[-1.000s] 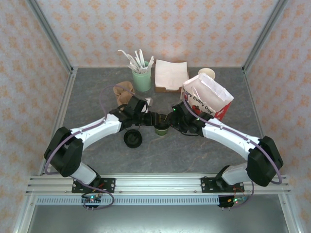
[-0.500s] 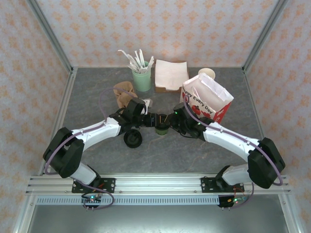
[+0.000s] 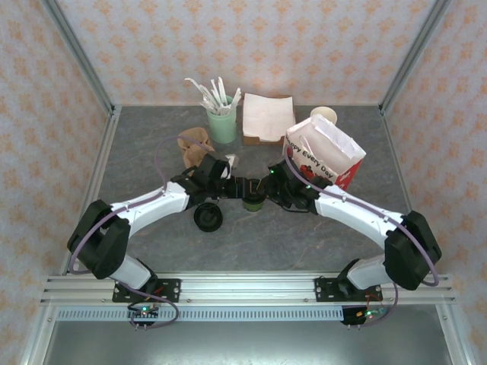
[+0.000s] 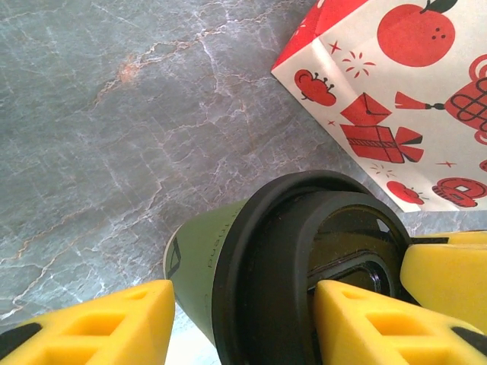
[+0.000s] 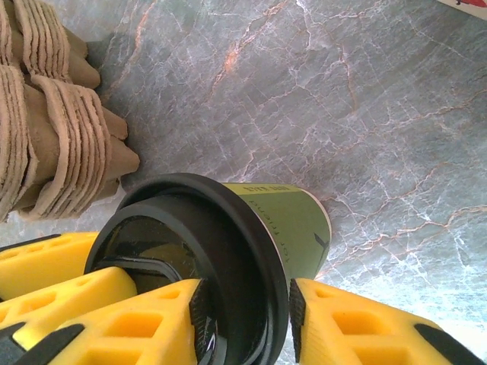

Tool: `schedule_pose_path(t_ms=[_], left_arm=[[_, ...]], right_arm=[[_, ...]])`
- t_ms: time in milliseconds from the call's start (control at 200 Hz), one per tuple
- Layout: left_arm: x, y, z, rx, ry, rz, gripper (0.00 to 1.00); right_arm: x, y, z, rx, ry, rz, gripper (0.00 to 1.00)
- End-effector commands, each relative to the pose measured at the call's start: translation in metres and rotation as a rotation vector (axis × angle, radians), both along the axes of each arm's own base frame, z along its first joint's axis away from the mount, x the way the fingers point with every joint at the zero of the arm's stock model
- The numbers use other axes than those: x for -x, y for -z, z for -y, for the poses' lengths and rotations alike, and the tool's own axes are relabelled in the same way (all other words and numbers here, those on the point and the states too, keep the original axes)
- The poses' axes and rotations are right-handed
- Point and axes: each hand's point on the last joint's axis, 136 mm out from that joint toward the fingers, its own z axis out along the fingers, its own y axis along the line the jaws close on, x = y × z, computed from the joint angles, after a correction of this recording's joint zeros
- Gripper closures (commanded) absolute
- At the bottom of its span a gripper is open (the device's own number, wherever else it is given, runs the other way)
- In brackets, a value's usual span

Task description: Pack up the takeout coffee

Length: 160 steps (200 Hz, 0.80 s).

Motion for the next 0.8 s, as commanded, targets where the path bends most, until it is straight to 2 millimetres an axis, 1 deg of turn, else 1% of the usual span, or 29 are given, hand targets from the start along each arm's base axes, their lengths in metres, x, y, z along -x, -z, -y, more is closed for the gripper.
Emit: schedule_pose_path(t_ms=[0, 225, 345, 415, 510, 586, 646, 696, 796], left_arm=[[0.009, -0.012, -0.008, -0.040, -0.007, -0.018, 0.48], [0.003, -0.044, -0.020, -0.037, -0.053, 0.041, 0.45], [-0.002, -0.062, -0.037, -0.054, -0.111, 0.076, 0.45], [-0.006, -0.078, -0.056, -0.049, -0.195, 0.102, 0.45], [-0.010, -0.101, -0.090, -0.078, -0.309, 0.163, 0.44], [-0.013, -0.113, -0.119, -0.106, -0.406, 0.202, 0.42], [-0.015, -0.115, -0.140, -0.107, -0.479, 0.203, 0.41], [-0.018, -0.113, -0.156, -0.101, -0.534, 0.192, 0.41], [-0.028, -0.101, -0.178, -0.073, -0.600, 0.152, 0.41]], right_arm=[[0.000, 0.003, 0.006, 0.063, -0.004, -0.019, 0.62], [-0.003, 0.003, 0.001, 0.052, -0.009, -0.021, 0.58], [-0.005, 0.000, -0.004, 0.038, -0.017, -0.023, 0.58], [-0.005, -0.008, -0.009, 0.014, -0.033, -0.024, 0.56], [-0.006, -0.031, -0.017, -0.012, -0.066, -0.003, 0.53], [-0.008, -0.048, -0.018, -0.014, -0.080, 0.017, 0.52], [-0.009, -0.060, -0.017, -0.009, -0.086, 0.034, 0.52], [-0.010, -0.068, -0.017, -0.012, -0.087, 0.049, 0.51], [-0.012, -0.079, -0.018, -0.023, -0.086, 0.072, 0.51]])
